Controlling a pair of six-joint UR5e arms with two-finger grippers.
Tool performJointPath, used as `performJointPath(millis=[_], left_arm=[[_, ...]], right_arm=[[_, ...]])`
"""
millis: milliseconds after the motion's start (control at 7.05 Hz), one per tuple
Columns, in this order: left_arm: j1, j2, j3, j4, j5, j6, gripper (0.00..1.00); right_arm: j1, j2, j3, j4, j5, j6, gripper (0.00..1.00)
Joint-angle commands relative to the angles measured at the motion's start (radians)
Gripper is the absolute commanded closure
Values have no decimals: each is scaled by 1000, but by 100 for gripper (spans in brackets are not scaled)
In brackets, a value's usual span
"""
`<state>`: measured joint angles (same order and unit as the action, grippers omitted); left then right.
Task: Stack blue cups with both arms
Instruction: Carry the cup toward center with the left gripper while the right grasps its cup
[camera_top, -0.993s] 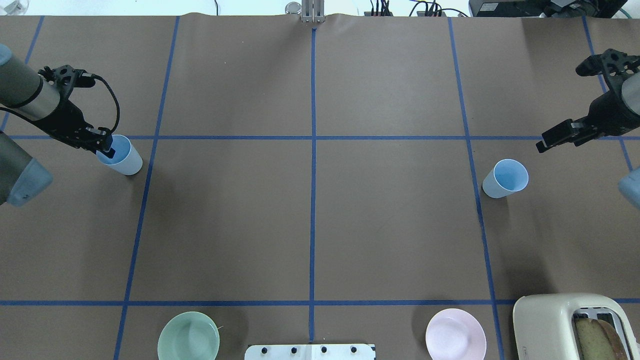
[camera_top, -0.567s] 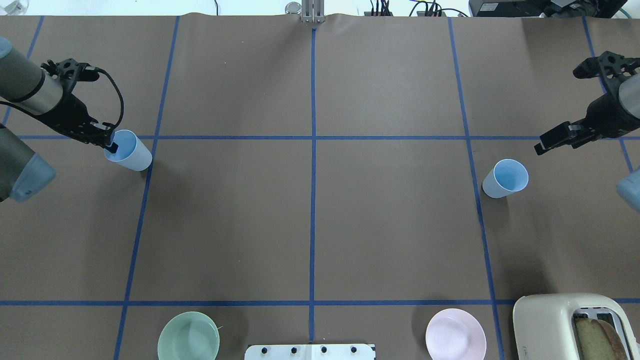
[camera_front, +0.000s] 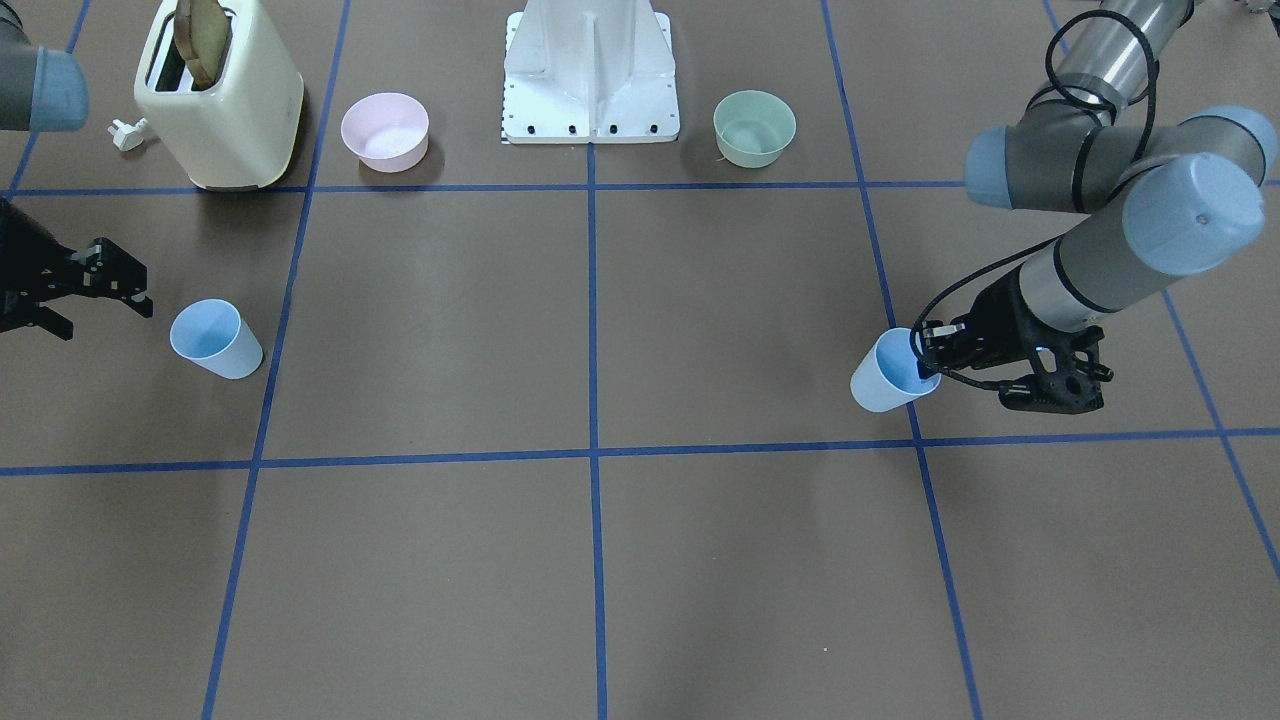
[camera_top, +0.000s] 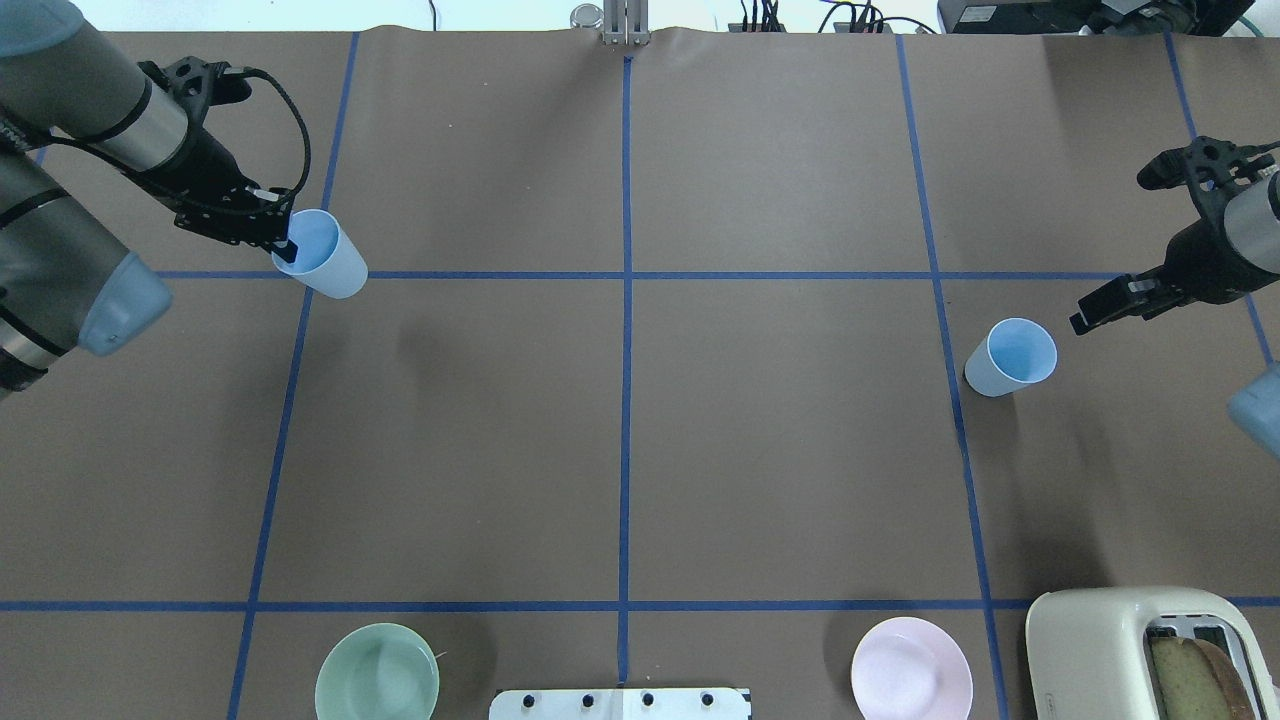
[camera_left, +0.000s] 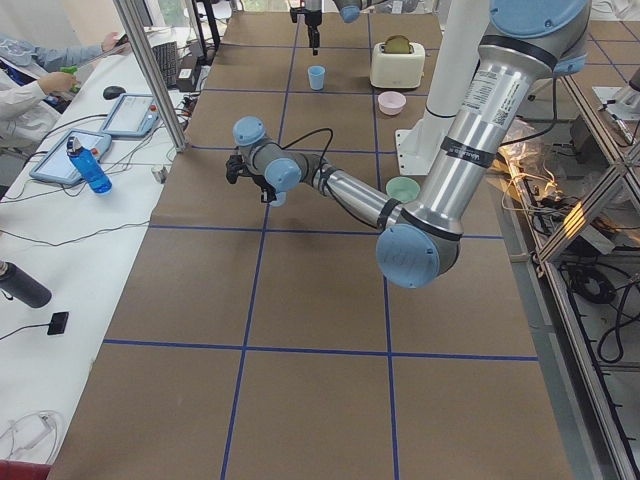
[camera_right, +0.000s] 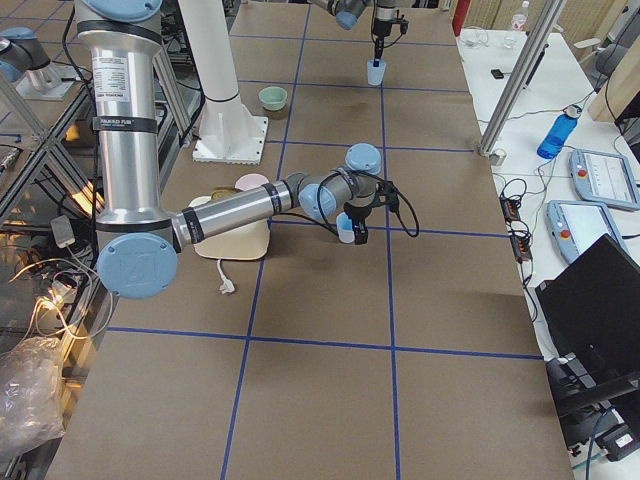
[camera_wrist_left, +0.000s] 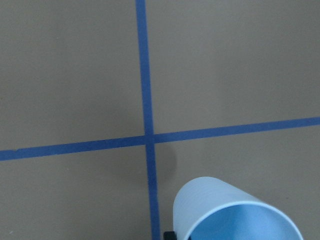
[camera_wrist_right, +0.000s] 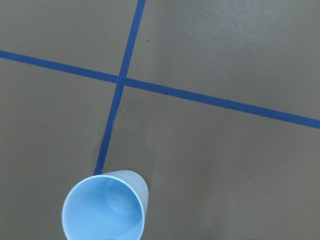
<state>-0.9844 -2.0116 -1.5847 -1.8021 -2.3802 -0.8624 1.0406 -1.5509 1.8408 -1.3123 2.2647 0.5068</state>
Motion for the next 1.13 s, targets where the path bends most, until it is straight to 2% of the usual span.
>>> performJointPath(millis=[0,142,426,567,709,993], left_arm=[[82,-88,6,4,36,-153,100],[125,-126,14,4,70,-214,100],[166,-182,29,4,75,-283,100],[183,-220,47,6,107,-303,100],[206,-269,89,4,116,-329,100],[214,-303,111,4,134,-343,100]], right_arm=[[-40,-2,-3,5,-31,24,13],[-47,0,-5,4,-31,22,13],[-73,8,-15,5,-36,24,23],[-79,9,-23,5,-43,24,35],[-83,12,-37,8,-44,24,40],[-86,43,-75,31,-44,24,38]])
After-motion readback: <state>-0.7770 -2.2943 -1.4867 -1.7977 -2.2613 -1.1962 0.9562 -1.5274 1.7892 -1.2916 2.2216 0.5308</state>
